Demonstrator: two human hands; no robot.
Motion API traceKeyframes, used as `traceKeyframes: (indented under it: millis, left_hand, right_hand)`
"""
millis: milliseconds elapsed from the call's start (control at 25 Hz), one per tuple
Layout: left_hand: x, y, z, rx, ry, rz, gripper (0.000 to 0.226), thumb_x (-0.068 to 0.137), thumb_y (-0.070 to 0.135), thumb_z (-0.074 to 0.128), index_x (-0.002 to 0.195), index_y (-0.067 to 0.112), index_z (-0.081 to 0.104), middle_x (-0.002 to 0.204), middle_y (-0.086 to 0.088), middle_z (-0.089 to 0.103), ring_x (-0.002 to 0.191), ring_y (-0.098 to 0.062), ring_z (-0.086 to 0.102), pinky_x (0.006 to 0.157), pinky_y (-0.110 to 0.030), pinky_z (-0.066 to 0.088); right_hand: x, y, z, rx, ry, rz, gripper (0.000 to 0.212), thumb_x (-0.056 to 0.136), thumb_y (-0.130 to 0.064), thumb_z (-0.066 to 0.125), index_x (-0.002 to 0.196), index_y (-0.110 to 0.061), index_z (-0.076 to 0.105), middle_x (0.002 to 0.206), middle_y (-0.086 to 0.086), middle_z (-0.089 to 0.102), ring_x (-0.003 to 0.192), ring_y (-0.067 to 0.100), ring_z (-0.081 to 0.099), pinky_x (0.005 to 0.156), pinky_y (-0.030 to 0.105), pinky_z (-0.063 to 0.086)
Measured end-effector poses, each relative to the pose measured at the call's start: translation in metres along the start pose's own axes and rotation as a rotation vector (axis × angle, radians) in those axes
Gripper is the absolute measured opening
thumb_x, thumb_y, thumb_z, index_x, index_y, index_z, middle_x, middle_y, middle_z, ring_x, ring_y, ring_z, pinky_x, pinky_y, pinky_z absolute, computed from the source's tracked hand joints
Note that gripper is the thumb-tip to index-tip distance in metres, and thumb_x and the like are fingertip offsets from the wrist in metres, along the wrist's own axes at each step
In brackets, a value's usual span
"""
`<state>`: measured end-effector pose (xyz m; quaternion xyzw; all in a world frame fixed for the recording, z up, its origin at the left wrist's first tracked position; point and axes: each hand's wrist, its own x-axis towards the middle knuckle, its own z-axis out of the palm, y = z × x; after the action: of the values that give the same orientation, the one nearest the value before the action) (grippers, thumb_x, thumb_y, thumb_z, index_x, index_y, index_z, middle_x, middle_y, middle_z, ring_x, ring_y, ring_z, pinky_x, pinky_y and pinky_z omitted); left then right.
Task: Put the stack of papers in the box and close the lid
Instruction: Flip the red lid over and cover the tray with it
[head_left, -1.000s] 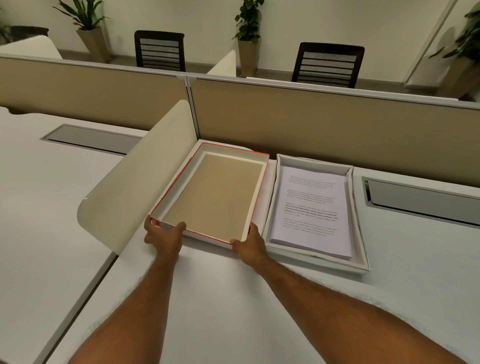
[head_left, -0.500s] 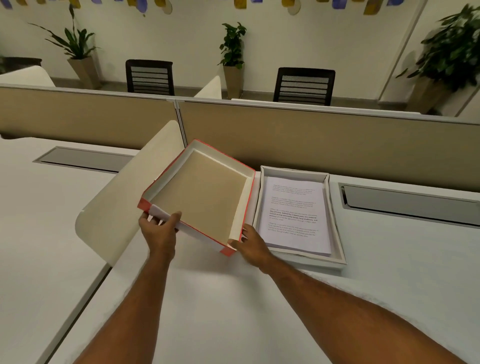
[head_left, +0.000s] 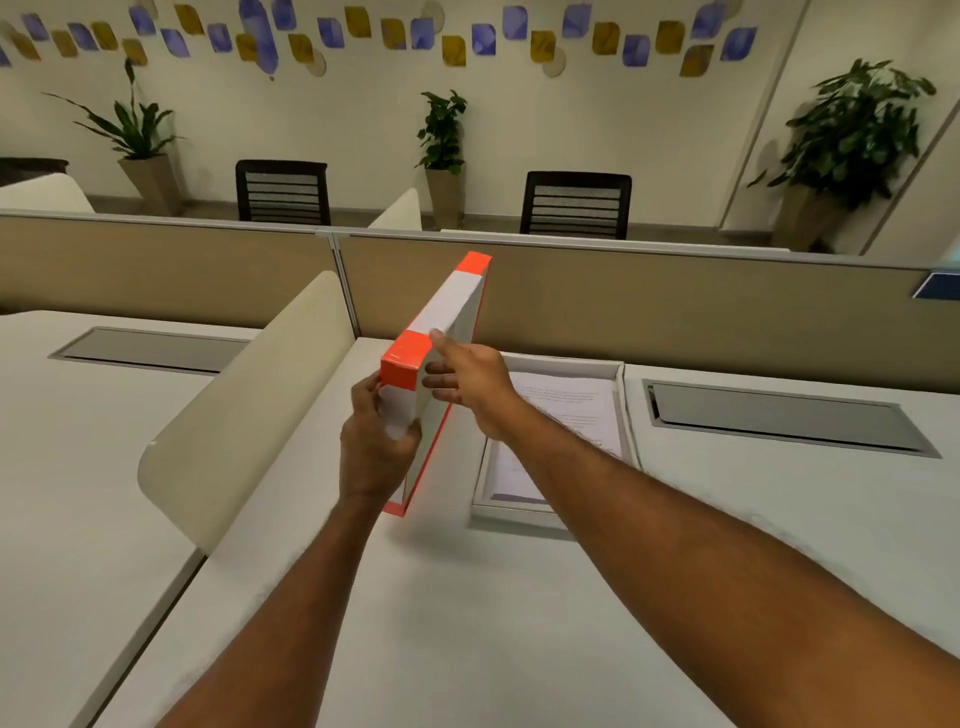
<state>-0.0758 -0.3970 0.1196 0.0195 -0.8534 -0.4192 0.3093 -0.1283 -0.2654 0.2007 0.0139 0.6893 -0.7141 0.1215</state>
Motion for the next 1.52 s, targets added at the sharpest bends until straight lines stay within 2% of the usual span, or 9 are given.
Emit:
traceKeyframes:
  millis: [400,480,600,720,800,960,1080,1280,1520]
  left_hand:
    - [-0.017,0.023,0.021,0.115,-0.189,0.299,0.076,0.073,0.026,0.084,0.137,0.018,0.046,0.136,-0.008,0.060,0.112,-0.024,0.064,0.093,-0.037,0.054]
    - [-0.010,0.018,0.016,-0.079,-0.245,0.194,0.060,0.078,0.041,0.076,0.130,0.018,0.055,0.137,-0.001,0.059,0.121,-0.012,0.056,0.100,-0.027,0.048]
    - [0.017,-0.010,0.002,-0.172,-0.134,-0.179,0.054,0.086,0.059,0.050,0.116,0.016,0.065,0.128,-0.002,0.063,0.120,-0.021,0.057,0.098,-0.031,0.042]
    - [0.035,-0.041,-0.013,-0.428,-0.329,-0.678,0.066,0.091,0.063,0.046,0.131,0.012,0.055,0.133,-0.010,0.058,0.117,-0.027,0.057,0.095,-0.038,0.043]
    - [0.030,-0.050,-0.011,-0.702,-0.452,-0.818,0.058,0.088,0.062,0.049,0.127,0.020,0.059,0.124,-0.007,0.066,0.108,-0.021,0.065,0.088,-0.037,0.051]
    - [0.026,-0.036,0.012,-0.991,-0.417,-0.828,0.037,0.093,0.042,0.053,0.123,0.021,0.062,0.100,-0.005,0.076,0.086,-0.020,0.075,0.067,-0.034,0.062]
    - [0.032,-0.018,0.028,-0.980,-0.435,-0.784,0.030,0.097,0.038,0.048,0.120,0.023,0.061,0.096,-0.003,0.077,0.083,-0.020,0.075,0.064,-0.032,0.062]
    - [0.042,0.002,0.050,-0.919,-0.486,-0.687,0.031,0.101,0.040,0.038,0.122,0.027,0.058,0.098,0.004,0.076,0.084,-0.015,0.075,0.063,-0.028,0.061]
    - [0.061,0.022,0.077,-0.805,-0.554,-0.670,0.033,0.100,0.045,0.035,0.113,0.029,0.061,0.101,0.001,0.074,0.085,-0.016,0.075,0.065,-0.027,0.061]
  right_hand:
    - [-0.014,-0.002,-0.008,0.203,0.442,0.094,0.055,0.076,-0.020,0.078,0.124,-0.010,0.054,0.125,0.010,0.065,0.104,0.031,0.065,0.087,0.045,0.059]
    - [-0.018,0.000,-0.025,0.264,0.436,0.041,0.049,0.076,-0.013,0.075,0.120,-0.008,0.057,0.122,0.011,0.066,0.102,0.030,0.066,0.078,0.043,0.062]
    - [-0.023,0.002,-0.055,0.349,0.389,0.009,0.048,0.075,-0.009,0.071,0.121,-0.007,0.057,0.119,0.011,0.067,0.104,0.031,0.066,0.079,0.051,0.061]
    - [-0.027,0.009,-0.088,0.386,0.369,-0.009,0.045,0.080,-0.013,0.070,0.123,-0.008,0.057,0.117,0.011,0.068,0.103,0.032,0.069,0.079,0.048,0.062]
    - [-0.029,0.014,-0.108,0.456,0.340,0.005,0.039,0.083,-0.014,0.068,0.120,-0.005,0.059,0.115,0.014,0.071,0.093,0.031,0.071,0.066,0.037,0.064]
    - [-0.030,0.027,-0.141,0.506,0.335,0.041,0.024,0.085,-0.013,0.067,0.108,-0.009,0.064,0.103,0.011,0.073,0.079,0.025,0.071,0.060,0.032,0.061]
    - [-0.030,0.033,-0.167,0.501,0.339,0.083,0.030,0.086,-0.016,0.063,0.116,-0.010,0.062,0.098,0.009,0.071,0.083,0.024,0.066,0.071,0.032,0.054]
    - [-0.032,0.046,-0.196,0.355,0.351,0.035,0.034,0.093,-0.022,0.054,0.124,-0.032,0.043,0.109,0.005,0.070,0.078,0.017,0.068,0.059,0.025,0.056]
    - [-0.016,0.039,-0.231,0.287,0.373,0.036,0.016,0.094,-0.029,0.052,0.094,-0.030,0.067,0.087,-0.001,0.076,0.079,0.020,0.070,0.073,0.032,0.055]
